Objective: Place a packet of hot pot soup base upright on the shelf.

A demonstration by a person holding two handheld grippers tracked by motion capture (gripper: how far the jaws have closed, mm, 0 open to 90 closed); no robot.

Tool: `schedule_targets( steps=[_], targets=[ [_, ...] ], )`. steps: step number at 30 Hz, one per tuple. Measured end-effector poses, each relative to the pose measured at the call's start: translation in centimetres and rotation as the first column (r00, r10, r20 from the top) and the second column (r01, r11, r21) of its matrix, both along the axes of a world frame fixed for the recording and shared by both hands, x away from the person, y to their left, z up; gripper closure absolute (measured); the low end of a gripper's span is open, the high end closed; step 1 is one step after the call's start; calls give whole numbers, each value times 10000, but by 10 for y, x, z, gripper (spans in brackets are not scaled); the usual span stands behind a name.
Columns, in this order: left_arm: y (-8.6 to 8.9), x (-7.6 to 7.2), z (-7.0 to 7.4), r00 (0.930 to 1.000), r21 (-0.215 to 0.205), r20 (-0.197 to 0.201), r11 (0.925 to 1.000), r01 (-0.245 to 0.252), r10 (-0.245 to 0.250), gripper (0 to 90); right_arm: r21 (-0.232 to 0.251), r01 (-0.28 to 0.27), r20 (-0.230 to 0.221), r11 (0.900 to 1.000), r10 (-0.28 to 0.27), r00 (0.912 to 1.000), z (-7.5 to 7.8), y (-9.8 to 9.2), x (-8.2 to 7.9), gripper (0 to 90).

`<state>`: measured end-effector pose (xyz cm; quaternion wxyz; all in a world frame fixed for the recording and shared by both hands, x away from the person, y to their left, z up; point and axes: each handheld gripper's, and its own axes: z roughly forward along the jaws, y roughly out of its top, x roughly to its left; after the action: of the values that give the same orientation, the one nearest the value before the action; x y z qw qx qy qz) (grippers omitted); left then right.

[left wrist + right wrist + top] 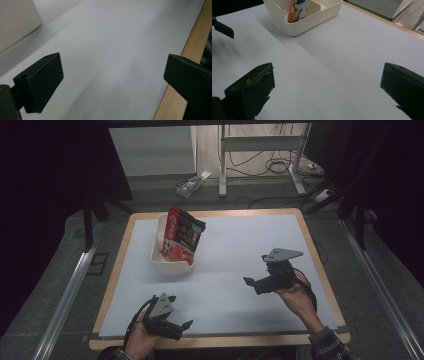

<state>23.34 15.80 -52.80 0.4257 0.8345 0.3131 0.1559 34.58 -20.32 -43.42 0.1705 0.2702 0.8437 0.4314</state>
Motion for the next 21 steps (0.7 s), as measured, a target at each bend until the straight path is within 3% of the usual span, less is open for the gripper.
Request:
schedule_targets(
  steps=[12,21],
  targets=[
    [-1,1,-1,10000,78,4,9999,-74,74,25,-462,113,-84,9989,-117,9999,-14,-19,-28,0],
    [-1,1,-1,9999,150,3,9998,-102,102,26,-529,582,-236,9969,-595,9979,-31,-42,-42,0]
  ],
)
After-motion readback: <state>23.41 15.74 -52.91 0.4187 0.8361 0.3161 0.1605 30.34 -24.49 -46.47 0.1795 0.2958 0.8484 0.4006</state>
